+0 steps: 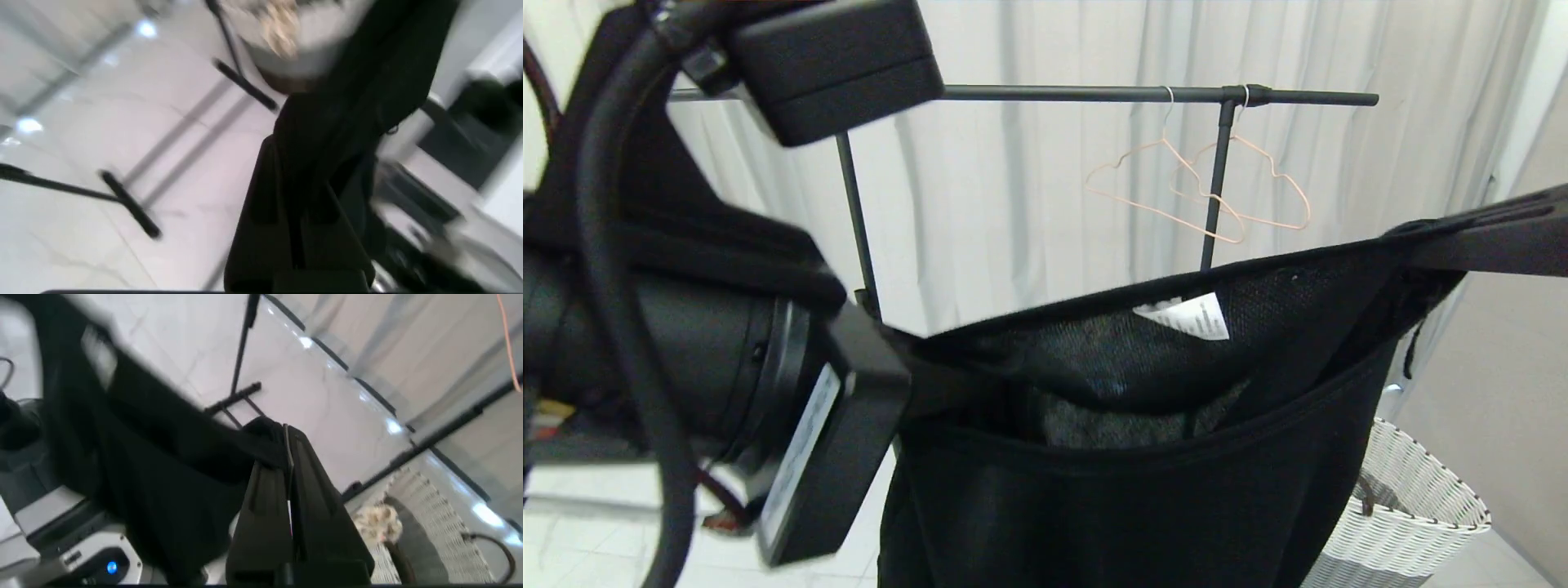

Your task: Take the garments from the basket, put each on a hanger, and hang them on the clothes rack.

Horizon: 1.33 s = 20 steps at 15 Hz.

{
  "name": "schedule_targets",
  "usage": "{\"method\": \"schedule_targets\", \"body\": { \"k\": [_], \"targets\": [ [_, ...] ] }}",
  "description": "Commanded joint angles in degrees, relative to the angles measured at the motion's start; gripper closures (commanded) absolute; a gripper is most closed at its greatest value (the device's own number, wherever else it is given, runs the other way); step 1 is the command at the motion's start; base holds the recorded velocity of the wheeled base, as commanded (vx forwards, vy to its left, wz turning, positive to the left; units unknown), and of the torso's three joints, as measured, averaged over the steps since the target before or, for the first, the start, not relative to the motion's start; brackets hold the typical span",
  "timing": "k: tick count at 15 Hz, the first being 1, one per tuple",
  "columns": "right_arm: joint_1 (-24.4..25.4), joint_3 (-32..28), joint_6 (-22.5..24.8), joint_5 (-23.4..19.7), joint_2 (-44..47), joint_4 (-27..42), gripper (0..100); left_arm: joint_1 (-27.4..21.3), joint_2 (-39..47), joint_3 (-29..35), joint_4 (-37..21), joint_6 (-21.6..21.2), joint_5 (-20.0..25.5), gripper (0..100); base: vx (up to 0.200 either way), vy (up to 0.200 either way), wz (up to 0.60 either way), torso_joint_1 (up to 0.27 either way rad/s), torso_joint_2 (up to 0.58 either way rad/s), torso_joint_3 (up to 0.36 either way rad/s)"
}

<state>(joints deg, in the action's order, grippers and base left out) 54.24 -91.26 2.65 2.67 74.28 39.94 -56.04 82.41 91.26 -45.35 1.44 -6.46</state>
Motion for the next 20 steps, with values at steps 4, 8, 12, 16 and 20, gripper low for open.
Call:
{"method": "schedule_targets", "body": {
  "k": [4, 8, 12, 16, 20],
  "targets": [
    [0.78, 4.07, -0.01, 1.2, -6.07, 7.26, 0, 4.45, 3.2, 2.78, 2.02, -0.82, -1.71, 100, 0.0, 0.0, 0.0, 0.0, 0.0, 0.0],
    [0.96, 10.84, 0.08, 0.67, -12.14, 7.17, 0, 4.45, 3.46, 0.5, 2.02, -0.82, -6.46, 100, 0.0, 0.0, 0.0, 0.0, 0.0, 0.0],
    [-12.75, 16.73, -0.01, 8.76, -17.5, 7.44, 0, 7.52, -1.55, -8.64, 1.84, -1.26, -13.31, 100, 0.0, 0.0, 0.0, 0.0, 0.0, 0.0],
    [-33.05, 22.44, 0.61, 8.49, -20.58, 7.35, 0, 19.21, -17.72, -30.17, 2.63, -0.56, -15.16, 100, 0.0, 0.0, 0.0, 0.0, 0.0, 0.0],
    [-37.89, 29.82, 0.96, 9.02, -21.72, 6.73, 0, 33.36, -31.61, -43.71, 8.52, -1.0, -13.49, 100, 0.0, 0.0, 0.0, 0.0, 0.0, 0.0]
  ]
}}
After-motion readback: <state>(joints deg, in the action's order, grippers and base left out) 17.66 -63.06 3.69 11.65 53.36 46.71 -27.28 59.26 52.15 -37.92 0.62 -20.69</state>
